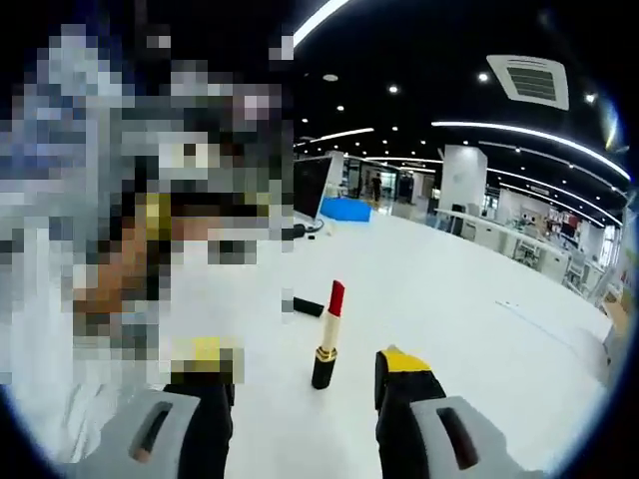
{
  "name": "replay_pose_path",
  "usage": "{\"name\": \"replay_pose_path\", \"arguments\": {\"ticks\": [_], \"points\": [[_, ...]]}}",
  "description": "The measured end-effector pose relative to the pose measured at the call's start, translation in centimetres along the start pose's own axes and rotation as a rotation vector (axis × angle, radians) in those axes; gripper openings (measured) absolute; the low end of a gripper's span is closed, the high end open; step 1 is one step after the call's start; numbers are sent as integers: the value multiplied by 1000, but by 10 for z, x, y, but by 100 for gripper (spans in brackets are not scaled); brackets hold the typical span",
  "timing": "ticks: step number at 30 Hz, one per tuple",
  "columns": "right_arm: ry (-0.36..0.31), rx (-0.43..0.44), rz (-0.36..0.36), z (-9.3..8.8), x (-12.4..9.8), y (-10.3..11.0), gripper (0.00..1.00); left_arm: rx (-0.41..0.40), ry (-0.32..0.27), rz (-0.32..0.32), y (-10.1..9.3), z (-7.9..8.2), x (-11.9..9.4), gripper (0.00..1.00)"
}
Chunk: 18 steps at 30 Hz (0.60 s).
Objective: Unscrew the lipstick cap, remove the lipstick, and put the cap back on the lipstick
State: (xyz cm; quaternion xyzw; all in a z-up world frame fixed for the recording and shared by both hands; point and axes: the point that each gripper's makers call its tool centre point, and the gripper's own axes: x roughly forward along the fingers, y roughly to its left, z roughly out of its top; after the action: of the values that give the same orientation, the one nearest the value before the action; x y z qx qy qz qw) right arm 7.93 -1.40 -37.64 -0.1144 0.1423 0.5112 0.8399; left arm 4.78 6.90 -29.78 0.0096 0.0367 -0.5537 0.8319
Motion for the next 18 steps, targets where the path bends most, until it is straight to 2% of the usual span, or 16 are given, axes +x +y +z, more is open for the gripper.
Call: {"name": "replay_pose_path", "arguments": {"ticks": [4,11,18], "points": [[19,42,-15,-10,15,-4,50,3,0,-2,-1,1,0,66],[25,76,-13,-22,32,-6,49,5,-2,-5,-2,2,1,66],[14,106,-23,-30,41,-12,38,5,-3,-7,-3,2,1,66]]}}
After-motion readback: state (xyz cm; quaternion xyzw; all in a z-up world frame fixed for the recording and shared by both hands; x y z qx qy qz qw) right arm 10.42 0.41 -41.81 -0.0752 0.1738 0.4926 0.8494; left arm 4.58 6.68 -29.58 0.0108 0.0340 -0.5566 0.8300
